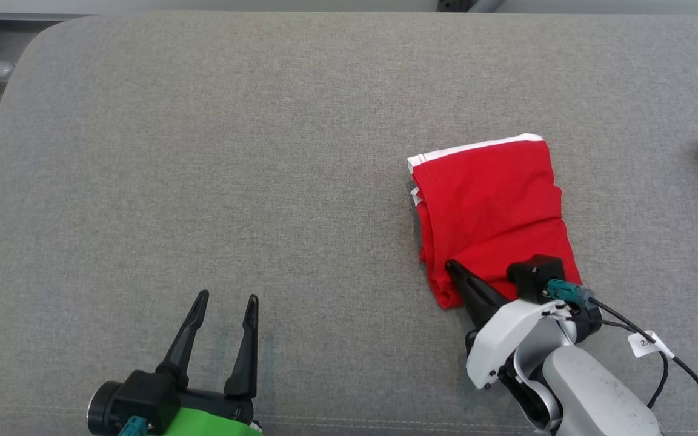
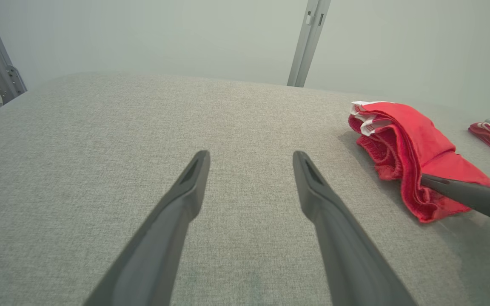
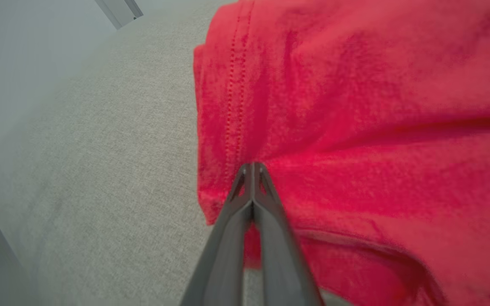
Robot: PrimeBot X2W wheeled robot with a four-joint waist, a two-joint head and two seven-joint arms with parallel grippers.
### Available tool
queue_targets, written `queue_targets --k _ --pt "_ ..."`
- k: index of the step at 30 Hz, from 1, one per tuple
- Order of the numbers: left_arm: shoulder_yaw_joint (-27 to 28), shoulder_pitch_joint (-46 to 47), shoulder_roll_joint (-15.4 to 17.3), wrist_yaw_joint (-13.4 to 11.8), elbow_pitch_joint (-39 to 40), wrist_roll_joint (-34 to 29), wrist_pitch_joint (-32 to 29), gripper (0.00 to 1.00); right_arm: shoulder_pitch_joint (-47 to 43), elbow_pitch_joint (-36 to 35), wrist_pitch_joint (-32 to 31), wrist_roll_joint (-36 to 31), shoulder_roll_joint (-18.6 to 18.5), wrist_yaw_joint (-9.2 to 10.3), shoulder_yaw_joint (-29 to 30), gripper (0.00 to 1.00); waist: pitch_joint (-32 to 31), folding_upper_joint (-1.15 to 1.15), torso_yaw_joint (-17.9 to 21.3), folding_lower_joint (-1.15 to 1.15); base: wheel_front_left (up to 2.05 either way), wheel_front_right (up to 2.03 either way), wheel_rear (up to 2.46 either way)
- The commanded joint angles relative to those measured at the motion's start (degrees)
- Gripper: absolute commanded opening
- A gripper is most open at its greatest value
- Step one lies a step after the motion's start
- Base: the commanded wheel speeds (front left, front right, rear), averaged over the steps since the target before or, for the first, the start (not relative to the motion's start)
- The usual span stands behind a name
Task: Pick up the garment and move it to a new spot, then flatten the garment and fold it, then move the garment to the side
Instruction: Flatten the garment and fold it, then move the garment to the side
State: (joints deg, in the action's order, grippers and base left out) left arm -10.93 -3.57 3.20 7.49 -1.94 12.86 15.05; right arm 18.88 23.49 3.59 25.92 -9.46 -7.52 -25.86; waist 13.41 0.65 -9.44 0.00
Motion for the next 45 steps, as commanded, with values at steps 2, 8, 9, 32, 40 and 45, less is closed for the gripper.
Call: queue_targets --k 2,8,9,32,40,45 --pt "0.13 -0.80 -0.07 0.01 -0.35 -0.23 0.15 1.00 -1.02 0.87 -0.19 -0.69 0.50 0.06 -1.18 0.00 -0.87 -0.65 -0.23 0.00 0.00 0.00 0.00" --pt "1.17 -1.95 -0.15 0.01 -0.28 0.03 0.15 1.00 -3.14 -0.57 1.06 -0.88 0.07 0.07 -1.48 0.00 -3.69 -0.65 -0.29 0.00 0.00 0.00 0.00" --pt "1.56 -2.33 -0.15 0.01 -0.25 0.05 0.15 1.00 -3.89 -1.35 1.67 -1.13 -0.04 0.07 -0.76 0.00 -4.40 -0.65 -0.19 0.00 0.00 0.00 0.00" --pt "8.24 -9.80 0.90 0.01 -2.27 -0.84 0.14 1.00 -24.61 -11.20 11.57 -24.54 4.86 0.06 34.04 1.00 -14.47 -0.65 3.26 0.00 0.00 0.00 0.00" --pt "7.29 -7.96 1.20 0.01 -3.34 -0.25 0.15 1.00 -25.43 -10.65 11.62 -24.74 5.80 0.07 35.88 1.00 -14.76 -0.65 3.47 0.00 0.00 0.00 0.00" --pt "7.21 -7.89 0.99 0.01 -2.87 -0.25 0.15 1.00 -23.89 -10.40 11.64 -23.17 6.25 0.07 35.58 1.00 -14.32 -0.65 3.55 0.00 0.00 0.00 0.00"
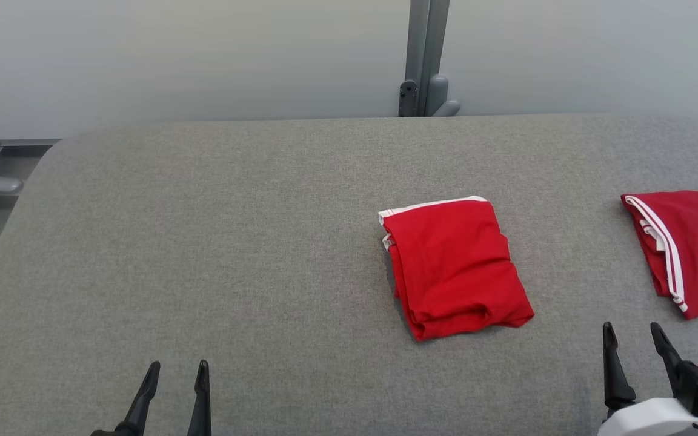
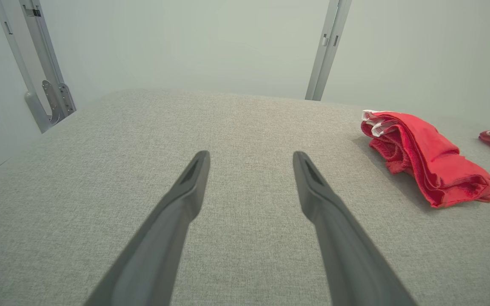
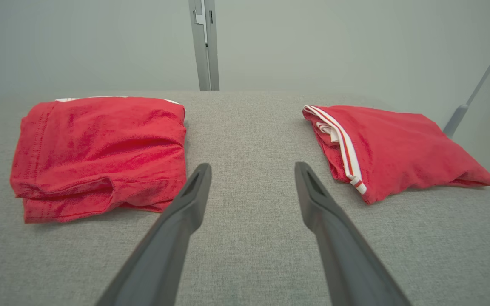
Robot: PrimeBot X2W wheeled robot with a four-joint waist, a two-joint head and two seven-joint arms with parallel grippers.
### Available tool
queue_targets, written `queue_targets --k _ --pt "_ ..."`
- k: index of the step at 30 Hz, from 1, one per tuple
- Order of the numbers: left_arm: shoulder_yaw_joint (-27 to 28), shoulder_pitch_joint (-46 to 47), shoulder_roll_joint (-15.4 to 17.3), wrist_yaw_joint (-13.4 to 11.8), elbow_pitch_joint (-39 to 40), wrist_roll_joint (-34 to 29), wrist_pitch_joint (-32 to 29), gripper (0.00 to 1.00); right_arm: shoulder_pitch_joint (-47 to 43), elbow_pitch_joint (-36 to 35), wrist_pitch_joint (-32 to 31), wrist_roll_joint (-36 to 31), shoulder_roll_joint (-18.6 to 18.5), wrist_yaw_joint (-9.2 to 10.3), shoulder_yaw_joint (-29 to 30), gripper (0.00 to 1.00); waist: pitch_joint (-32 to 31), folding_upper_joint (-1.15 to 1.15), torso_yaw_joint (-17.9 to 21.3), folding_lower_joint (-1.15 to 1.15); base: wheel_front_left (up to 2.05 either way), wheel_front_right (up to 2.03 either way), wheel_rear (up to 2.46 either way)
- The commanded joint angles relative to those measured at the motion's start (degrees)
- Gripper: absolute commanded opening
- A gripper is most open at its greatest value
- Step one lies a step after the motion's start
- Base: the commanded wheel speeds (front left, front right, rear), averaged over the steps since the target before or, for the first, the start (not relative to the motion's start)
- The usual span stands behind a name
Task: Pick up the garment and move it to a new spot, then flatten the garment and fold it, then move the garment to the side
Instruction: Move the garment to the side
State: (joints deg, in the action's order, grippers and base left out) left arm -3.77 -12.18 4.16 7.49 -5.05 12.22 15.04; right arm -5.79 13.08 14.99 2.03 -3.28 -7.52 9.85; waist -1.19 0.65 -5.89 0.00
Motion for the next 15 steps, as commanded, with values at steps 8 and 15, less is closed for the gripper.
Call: queue_targets --k 8,15 --pt "-1.10 2.55 -0.28 0.01 1.19 0.66 0.16 1.00 11.70 1.15 -6.33 14.29 -0.03 0.06 -3.95 1.00 4.10 -0.65 -0.69 0.00 0.00 0.00 0.00" --pt "-2.95 6.38 0.82 0.01 0.73 0.96 0.16 1.00 27.05 9.50 -28.96 20.83 -4.61 0.07 -8.18 1.00 9.50 -0.65 -2.72 0.00 0.00 0.00 0.00"
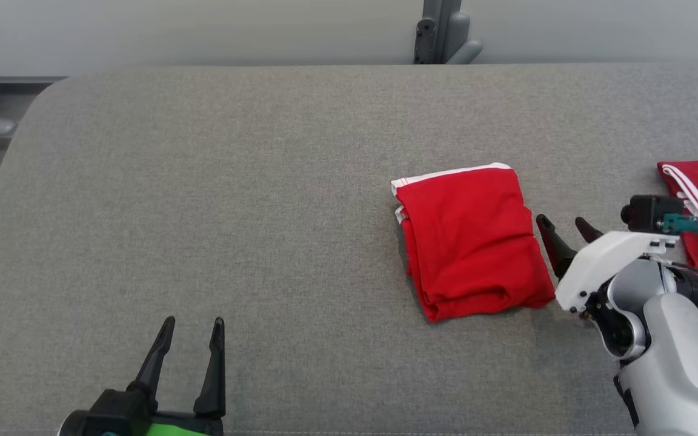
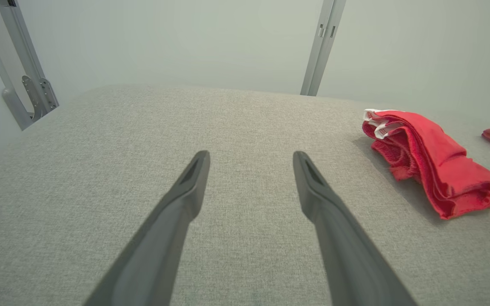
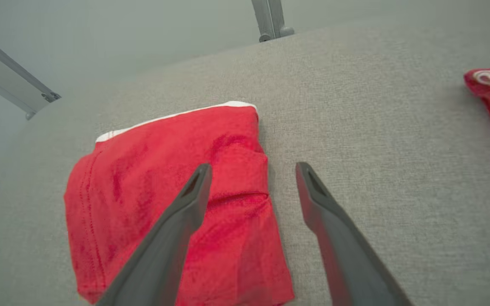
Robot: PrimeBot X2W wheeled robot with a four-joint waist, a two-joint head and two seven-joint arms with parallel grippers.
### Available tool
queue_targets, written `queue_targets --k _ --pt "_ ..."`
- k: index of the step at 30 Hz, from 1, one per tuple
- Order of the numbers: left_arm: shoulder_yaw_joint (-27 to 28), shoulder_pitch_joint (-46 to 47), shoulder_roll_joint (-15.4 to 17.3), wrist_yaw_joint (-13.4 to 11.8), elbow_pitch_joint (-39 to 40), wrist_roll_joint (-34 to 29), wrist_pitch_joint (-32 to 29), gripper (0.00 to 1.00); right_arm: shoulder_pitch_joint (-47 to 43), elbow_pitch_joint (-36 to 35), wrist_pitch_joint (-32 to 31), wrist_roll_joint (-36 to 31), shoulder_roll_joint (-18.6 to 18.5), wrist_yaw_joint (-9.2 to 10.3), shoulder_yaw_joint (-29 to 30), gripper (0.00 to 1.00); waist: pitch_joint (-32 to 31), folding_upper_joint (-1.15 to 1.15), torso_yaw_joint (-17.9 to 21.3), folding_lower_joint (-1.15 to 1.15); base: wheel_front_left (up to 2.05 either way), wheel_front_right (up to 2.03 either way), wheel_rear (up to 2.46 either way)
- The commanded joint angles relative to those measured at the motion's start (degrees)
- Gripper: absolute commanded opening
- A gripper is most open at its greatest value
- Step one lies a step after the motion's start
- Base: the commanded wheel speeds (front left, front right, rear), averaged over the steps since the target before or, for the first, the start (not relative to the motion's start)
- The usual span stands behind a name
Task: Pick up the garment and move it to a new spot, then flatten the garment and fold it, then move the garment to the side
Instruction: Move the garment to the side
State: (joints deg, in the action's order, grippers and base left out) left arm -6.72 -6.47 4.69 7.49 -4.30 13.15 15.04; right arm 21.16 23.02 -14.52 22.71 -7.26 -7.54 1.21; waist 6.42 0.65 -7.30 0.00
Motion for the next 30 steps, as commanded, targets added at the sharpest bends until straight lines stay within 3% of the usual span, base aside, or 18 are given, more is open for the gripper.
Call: queue_targets --k 1,11,12,13,14,21,27,30 --pt "-0.36 1.11 0.40 0.01 -0.11 0.12 0.16 1.00 1.63 1.37 -1.13 0.52 -0.93 0.11 0.43 1.00 2.32 -0.65 -1.68 0.00 0.00 0.00 0.00" --pt "-2.15 3.53 0.40 0.01 -0.79 0.41 0.16 1.00 10.61 17.37 -7.99 2.84 -0.44 0.08 -0.54 1.00 4.63 -0.65 -4.59 0.00 0.00 0.00 0.00" --pt "-2.09 3.51 0.31 0.01 -0.80 0.45 0.16 1.00 11.07 18.21 -7.84 3.25 -0.49 0.07 -0.88 0.90 4.75 -0.65 -4.63 0.00 0.00 0.00 0.00" --pt "-2.02 3.51 0.22 0.01 -0.78 0.47 0.16 1.00 11.41 18.79 -7.39 3.91 -0.42 0.07 -1.13 0.13 4.85 -0.65 -4.60 0.00 0.00 0.00 0.00" --pt "-1.81 3.42 0.14 0.01 -0.74 0.48 0.16 1.00 11.65 19.09 -7.15 4.69 -0.20 0.07 -1.71 0.00 4.93 -0.65 -4.42 0.00 0.00 0.00 0.00" --pt "0.13 2.10 -0.39 0.01 0.29 0.38 0.16 1.00 12.46 14.89 -4.01 9.66 -2.05 0.07 -6.67 0.00 5.34 -0.65 1.34 0.00 0.00 0.00 0.00" --pt "0.20 3.72 -0.07 0.01 1.76 -0.02 0.16 1.00 13.53 8.54 -6.45 10.25 -8.15 0.07 -8.78 0.00 7.73 -0.65 8.83 0.00 0.00 0.00 0.00" --pt "-0.08 4.65 0.39 0.01 2.10 -0.08 0.15 1.00 14.52 6.24 -8.08 9.95 -10.34 0.07 -8.41 0.00 8.82 -0.65 10.73 0.00 0.00 0.00 0.00"
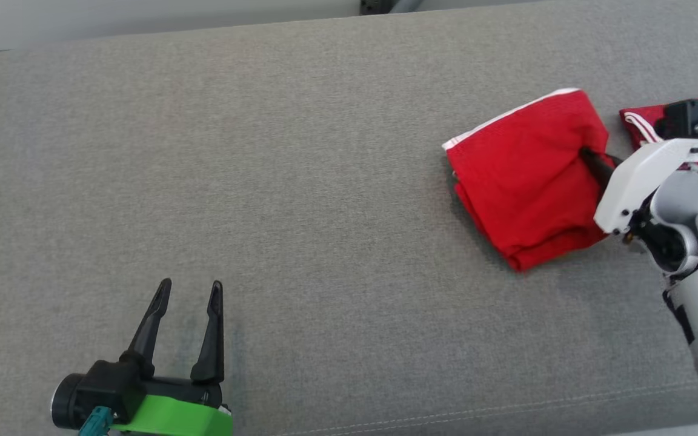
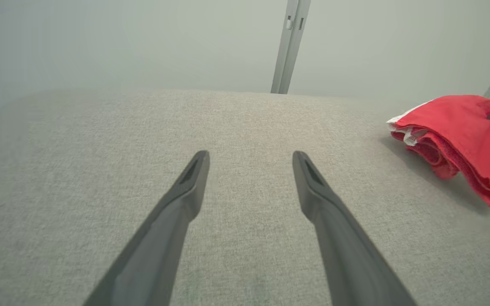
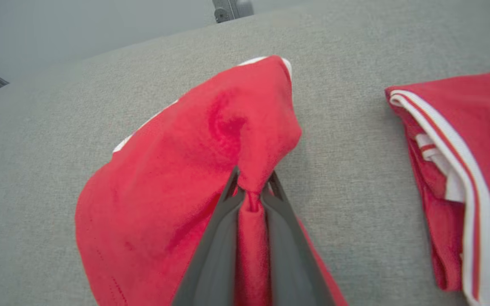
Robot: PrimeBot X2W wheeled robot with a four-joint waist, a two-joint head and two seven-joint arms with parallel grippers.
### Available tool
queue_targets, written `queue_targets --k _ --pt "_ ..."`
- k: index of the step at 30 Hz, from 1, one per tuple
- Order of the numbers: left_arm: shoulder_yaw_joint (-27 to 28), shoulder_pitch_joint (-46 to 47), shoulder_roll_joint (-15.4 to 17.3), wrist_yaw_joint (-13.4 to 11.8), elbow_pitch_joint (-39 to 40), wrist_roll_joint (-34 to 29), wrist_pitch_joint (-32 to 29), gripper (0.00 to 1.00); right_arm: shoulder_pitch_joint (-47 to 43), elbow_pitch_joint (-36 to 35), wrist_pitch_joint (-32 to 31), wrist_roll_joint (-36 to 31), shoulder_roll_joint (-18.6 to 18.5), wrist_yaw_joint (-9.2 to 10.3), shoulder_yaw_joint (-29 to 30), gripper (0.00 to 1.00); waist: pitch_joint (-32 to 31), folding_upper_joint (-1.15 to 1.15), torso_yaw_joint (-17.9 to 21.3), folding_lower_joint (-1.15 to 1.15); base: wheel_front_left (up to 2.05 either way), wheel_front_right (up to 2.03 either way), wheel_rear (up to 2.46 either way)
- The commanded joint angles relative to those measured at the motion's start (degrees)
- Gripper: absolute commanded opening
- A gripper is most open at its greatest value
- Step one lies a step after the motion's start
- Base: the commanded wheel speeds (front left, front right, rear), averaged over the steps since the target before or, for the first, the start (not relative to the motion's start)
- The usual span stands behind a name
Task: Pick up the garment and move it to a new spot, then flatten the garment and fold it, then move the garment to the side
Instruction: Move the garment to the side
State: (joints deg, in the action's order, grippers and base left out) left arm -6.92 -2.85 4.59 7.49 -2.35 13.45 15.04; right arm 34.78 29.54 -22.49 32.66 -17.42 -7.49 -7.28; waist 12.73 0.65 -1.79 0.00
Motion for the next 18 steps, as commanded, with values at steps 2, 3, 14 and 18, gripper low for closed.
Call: queue_targets --k 2,3,14,18 --pt "-0.23 1.85 0.88 0.01 0.33 -0.32 0.16 1.00 1.92 -2.08 -1.86 -0.81 -2.23 0.02 0.79 0.00 3.44 -0.65 6.52 0.00 0.00 0.00 0.00" --pt "-0.45 2.19 1.13 0.01 0.24 -0.31 0.15 1.00 2.49 -2.70 -2.77 -1.19 -2.95 0.02 1.22 0.00 3.83 -0.65 6.98 0.00 0.00 0.00 0.00" --pt "-1.54 4.06 2.67 0.01 -0.77 0.02 0.16 1.00 9.04 -2.05 -13.42 -8.38 -10.57 0.03 7.76 0.00 7.27 -0.65 6.26 0.00 0.00 0.00 0.00" --pt "-2.07 4.72 2.90 0.01 -1.10 0.40 0.15 1.00 8.97 1.35 -13.20 -15.38 -13.72 0.03 9.97 0.00 7.79 -0.65 4.90 0.00 0.00 0.00 0.00"
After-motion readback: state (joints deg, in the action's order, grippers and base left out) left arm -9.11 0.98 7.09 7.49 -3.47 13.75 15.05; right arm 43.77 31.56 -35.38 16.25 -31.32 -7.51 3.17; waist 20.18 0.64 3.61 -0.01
